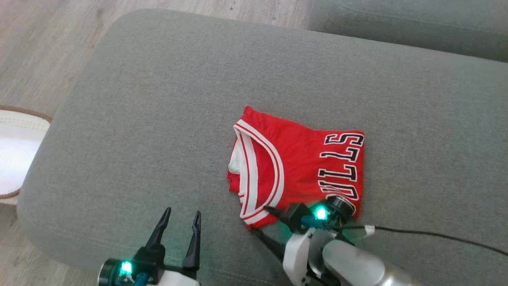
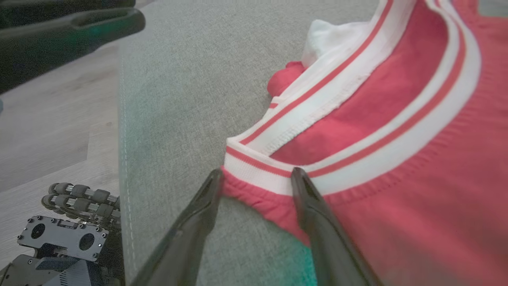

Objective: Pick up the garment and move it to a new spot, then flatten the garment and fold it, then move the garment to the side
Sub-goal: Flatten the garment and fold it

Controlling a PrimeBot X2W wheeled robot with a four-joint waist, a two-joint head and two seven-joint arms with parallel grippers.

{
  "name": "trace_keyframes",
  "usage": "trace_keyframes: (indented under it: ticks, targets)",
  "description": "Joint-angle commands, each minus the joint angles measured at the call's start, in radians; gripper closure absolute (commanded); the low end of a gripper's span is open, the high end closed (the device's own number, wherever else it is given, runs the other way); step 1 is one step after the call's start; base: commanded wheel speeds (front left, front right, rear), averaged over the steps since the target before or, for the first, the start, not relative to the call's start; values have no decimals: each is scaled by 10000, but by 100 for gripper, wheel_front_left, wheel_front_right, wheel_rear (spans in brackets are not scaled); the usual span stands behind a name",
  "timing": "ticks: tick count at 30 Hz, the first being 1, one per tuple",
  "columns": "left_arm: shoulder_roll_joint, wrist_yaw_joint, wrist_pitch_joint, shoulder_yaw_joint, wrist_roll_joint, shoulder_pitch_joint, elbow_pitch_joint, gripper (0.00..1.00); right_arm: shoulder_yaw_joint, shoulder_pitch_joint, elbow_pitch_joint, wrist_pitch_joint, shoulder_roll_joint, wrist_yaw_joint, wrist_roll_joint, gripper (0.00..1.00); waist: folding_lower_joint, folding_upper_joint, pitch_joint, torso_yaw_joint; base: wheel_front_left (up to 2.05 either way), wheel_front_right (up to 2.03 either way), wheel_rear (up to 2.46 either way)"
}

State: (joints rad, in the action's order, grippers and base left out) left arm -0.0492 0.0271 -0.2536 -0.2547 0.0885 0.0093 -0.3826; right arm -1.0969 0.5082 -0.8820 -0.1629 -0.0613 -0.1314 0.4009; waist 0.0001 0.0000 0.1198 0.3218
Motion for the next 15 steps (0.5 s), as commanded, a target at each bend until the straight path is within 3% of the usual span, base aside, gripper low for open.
trace_keyframes:
  ticks: [1,2,3,15]
  targets:
    - [-10,-24,-82,252,118,-423,254,0,-185,310,93,73,110,7,159,63,-1,0,69,-18,0,0,0]
    - [-10,-28,-82,231,142,-456,250,0,-278,380,75,79,110,7,198,89,-1,0,95,-21,0,0,0]
    - [-10,-32,-82,208,166,-486,248,0,-363,435,62,85,110,7,253,100,-1,0,121,-22,0,0,0]
    - [-10,-25,-82,102,286,-634,185,0,-244,1153,414,-658,110,7,1011,100,-1,0,178,236,0,0,0]
